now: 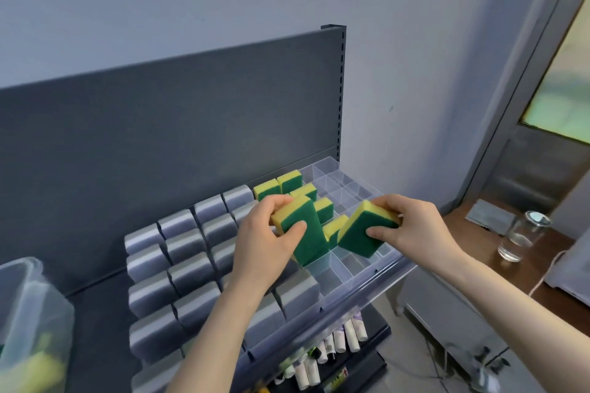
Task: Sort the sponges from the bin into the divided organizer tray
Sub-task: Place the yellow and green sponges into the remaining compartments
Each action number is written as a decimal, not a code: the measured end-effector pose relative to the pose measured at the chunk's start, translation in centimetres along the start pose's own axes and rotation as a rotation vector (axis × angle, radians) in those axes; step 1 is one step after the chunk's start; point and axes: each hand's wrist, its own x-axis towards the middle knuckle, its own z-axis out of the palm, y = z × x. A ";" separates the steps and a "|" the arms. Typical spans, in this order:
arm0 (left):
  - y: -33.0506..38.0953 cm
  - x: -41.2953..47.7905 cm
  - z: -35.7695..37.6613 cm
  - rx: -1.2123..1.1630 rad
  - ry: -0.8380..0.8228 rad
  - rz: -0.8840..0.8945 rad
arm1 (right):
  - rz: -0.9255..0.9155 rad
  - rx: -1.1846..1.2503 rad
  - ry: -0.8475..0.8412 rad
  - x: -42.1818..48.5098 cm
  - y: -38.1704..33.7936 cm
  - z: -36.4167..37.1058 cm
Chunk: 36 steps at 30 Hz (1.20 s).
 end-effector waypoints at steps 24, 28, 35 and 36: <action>0.2 -2.3 5.7 0.283 -0.071 -0.171 | -0.208 0.046 -0.344 4.2 5.4 1.1; 0.0 -2.3 6.2 0.428 -0.166 -0.127 | -0.240 -0.002 -0.402 4.3 5.8 1.1; 0.0 -2.0 5.8 0.586 -0.357 -0.082 | -0.381 -0.182 -0.523 4.9 5.4 1.0; 0.2 -1.8 5.8 0.610 -0.387 -0.076 | -0.405 -0.216 -0.545 5.1 5.2 1.0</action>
